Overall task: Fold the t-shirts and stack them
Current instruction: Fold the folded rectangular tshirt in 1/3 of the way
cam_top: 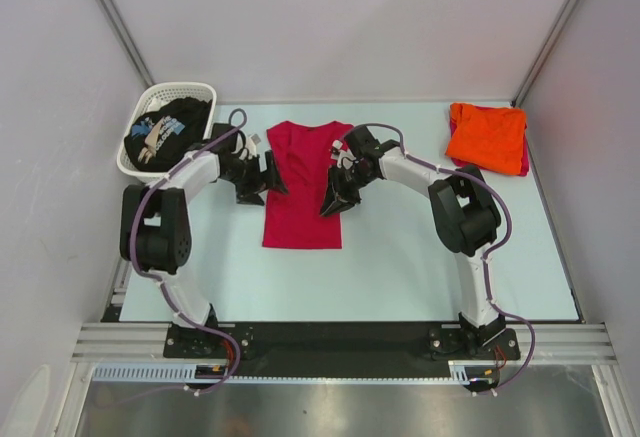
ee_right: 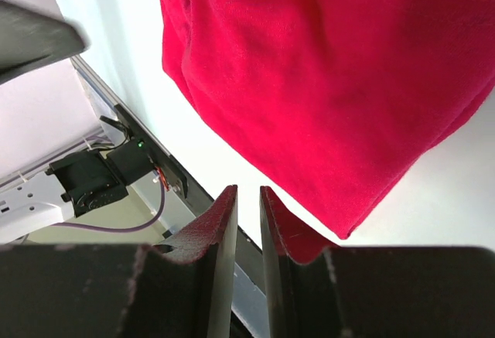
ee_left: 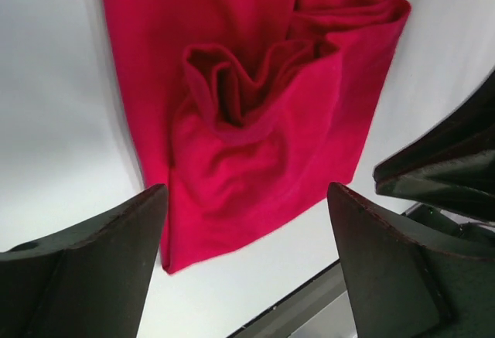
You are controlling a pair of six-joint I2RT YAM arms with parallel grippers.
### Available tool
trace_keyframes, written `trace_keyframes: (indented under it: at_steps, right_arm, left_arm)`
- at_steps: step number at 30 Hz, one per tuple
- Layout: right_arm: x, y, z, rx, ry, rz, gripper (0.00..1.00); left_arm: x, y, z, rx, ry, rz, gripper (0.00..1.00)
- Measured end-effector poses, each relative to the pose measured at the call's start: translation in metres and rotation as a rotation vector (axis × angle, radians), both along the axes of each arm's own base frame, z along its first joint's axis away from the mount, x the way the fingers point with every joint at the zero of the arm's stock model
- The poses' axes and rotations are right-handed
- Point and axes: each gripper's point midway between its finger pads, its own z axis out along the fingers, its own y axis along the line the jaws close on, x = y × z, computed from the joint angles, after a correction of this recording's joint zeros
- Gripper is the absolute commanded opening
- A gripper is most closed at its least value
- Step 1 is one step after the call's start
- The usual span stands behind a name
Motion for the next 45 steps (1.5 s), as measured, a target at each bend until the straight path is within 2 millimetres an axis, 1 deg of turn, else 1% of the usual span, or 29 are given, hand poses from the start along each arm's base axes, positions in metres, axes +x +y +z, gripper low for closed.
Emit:
trace_keyframes:
  at_steps: [1, 2, 3, 4, 5, 8, 11, 12, 14, 16, 18, 20, 21, 22, 24, 25, 26, 27, 28, 31, 34, 38, 39, 41, 42, 44, 45]
  right_arm:
    - [0.000, 0.000, 0.000, 0.000, 0.000, 0.000, 0.24]
    - [0.000, 0.000, 0.000, -0.001, -0.001, 0.000, 0.24]
    - [0.000, 0.000, 0.000, -0.001, -0.001, -0.001, 0.24]
    - [0.000, 0.000, 0.000, -0.001, 0.000, -0.001, 0.23]
    - [0.000, 0.000, 0.000, -0.001, -0.001, -0.001, 0.24]
    - [0.000, 0.000, 0.000, -0.003, 0.000, -0.001, 0.24]
    - [0.001, -0.001, 0.000, -0.004, 0.000, -0.003, 0.24]
    - [0.001, -0.001, -0.001, -0.005, -0.001, -0.004, 0.23]
    - [0.001, -0.001, -0.001, -0.005, -0.001, -0.005, 0.24]
    - [0.002, -0.002, -0.001, -0.005, 0.000, -0.006, 0.24]
    - [0.003, -0.001, -0.001, -0.005, -0.002, -0.007, 0.24]
    - [0.003, -0.001, -0.001, -0.005, -0.001, -0.007, 0.23]
    - [0.004, -0.001, -0.001, -0.005, -0.002, -0.007, 0.23]
    - [0.004, -0.001, -0.001, -0.004, -0.002, -0.007, 0.24]
    - [0.006, 0.000, -0.002, -0.004, -0.003, -0.007, 0.24]
    - [0.006, 0.000, -0.002, -0.005, -0.002, -0.007, 0.24]
    - [0.006, 0.000, -0.003, -0.006, 0.000, -0.007, 0.24]
    - [0.006, 0.000, -0.003, -0.006, 0.000, -0.007, 0.24]
    - [0.006, 0.000, -0.003, -0.006, 0.000, -0.007, 0.24]
    - [0.006, 0.000, -0.002, -0.005, -0.001, -0.007, 0.24]
    - [0.007, 0.001, -0.002, -0.004, -0.003, -0.008, 0.24]
    - [0.008, 0.001, -0.001, -0.003, -0.006, -0.009, 0.23]
    - [0.008, 0.001, -0.001, -0.002, -0.005, -0.009, 0.24]
    - [0.008, 0.001, -0.001, -0.003, -0.006, -0.009, 0.23]
    - [0.008, 0.001, -0.001, -0.002, -0.005, -0.009, 0.24]
    - [0.008, 0.001, -0.001, -0.002, -0.005, -0.009, 0.24]
    - [0.008, 0.001, -0.001, -0.002, -0.005, -0.009, 0.24]
  left_arm:
    - [0.001, -0.002, -0.005, -0.011, 0.015, -0.005, 0.78]
    - [0.002, -0.003, -0.011, -0.019, 0.031, -0.009, 0.68]
    - [0.003, -0.005, -0.017, -0.025, 0.049, -0.012, 0.67]
    - [0.004, -0.006, -0.023, -0.029, 0.065, -0.014, 0.58]
    - [0.004, -0.006, -0.028, -0.031, 0.079, -0.016, 0.54]
    - [0.004, -0.007, -0.037, -0.035, 0.110, -0.021, 0.52]
    - [0.003, -0.007, -0.037, -0.034, 0.112, -0.025, 0.51]
    - [0.003, -0.006, -0.037, -0.033, 0.111, -0.026, 0.53]
    - [0.004, -0.005, -0.037, -0.028, 0.106, -0.029, 0.61]
    - [0.004, -0.002, -0.039, -0.015, 0.104, -0.031, 0.64]
    - [0.004, 0.000, -0.040, 0.001, 0.102, -0.030, 0.64]
    - [0.005, 0.005, -0.042, 0.029, 0.095, -0.026, 0.62]
    - [0.006, 0.007, -0.042, 0.039, 0.091, -0.025, 0.59]
    - [0.006, 0.009, -0.042, 0.049, 0.085, -0.025, 0.49]
    - [0.007, 0.011, -0.042, 0.050, 0.081, -0.024, 0.40]
    - [0.008, 0.013, -0.042, 0.048, 0.079, -0.024, 0.31]
    - [0.008, 0.014, -0.042, 0.046, 0.078, -0.021, 0.29]
    - [0.008, 0.015, -0.042, 0.043, 0.078, -0.020, 0.29]
    - [0.008, 0.016, -0.043, 0.042, 0.076, -0.020, 0.31]
    - [0.006, 0.016, -0.045, 0.036, 0.083, -0.022, 0.44]
    - [0.005, 0.015, -0.050, 0.024, 0.096, -0.026, 0.44]
    - [0.003, 0.014, -0.055, 0.019, 0.111, -0.028, 0.38]
    - [0.003, 0.014, -0.055, 0.016, 0.111, -0.029, 0.34]
    - [0.002, 0.012, -0.056, 0.004, 0.116, -0.033, 0.29]
    - [0.002, 0.011, -0.058, -0.002, 0.119, -0.034, 0.22]
    - [0.002, 0.009, -0.061, -0.013, 0.128, -0.037, 0.13]
    - [0.002, 0.008, -0.062, -0.020, 0.132, -0.037, 0.02]
